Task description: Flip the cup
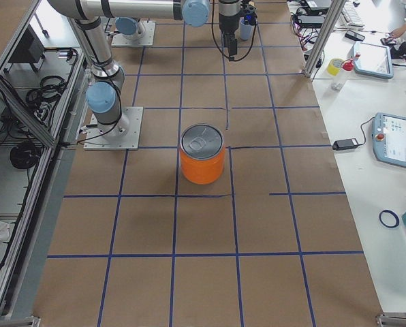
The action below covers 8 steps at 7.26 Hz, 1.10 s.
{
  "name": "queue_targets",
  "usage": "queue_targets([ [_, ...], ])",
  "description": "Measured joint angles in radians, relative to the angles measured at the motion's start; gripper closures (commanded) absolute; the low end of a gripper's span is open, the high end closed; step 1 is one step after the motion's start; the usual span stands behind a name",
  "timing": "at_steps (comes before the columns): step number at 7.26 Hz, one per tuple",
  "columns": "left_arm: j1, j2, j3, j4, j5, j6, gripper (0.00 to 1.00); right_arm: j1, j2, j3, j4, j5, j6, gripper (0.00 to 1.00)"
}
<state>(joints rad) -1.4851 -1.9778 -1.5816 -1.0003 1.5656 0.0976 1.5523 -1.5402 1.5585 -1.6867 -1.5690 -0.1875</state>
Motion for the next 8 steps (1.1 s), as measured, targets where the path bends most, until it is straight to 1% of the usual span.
queue_targets([
  [2, -0.002, 0.09, 0.068, -0.204, 0.012, -0.015, 0.0, 0.0, 0.0, 0.0, 0.0, -0.001, 0.0, 0.0],
  [4, -0.004, 0.173, 0.099, -0.344, 0.013, -0.017, 0.0, 0.0, 0.0, 0.0, 0.001, 0.0, 0.0, 0.0],
  [6, -0.012, 0.264, 0.09, -0.445, 0.004, -0.018, 0.0, -0.001, 0.0, 0.0, 0.002, 0.0, -0.001, 0.0],
  [8, -0.013, 0.341, 0.05, -0.486, 0.01, -0.02, 0.0, -0.001, 0.0, 0.0, -0.004, 0.0, -0.001, 0.0],
])
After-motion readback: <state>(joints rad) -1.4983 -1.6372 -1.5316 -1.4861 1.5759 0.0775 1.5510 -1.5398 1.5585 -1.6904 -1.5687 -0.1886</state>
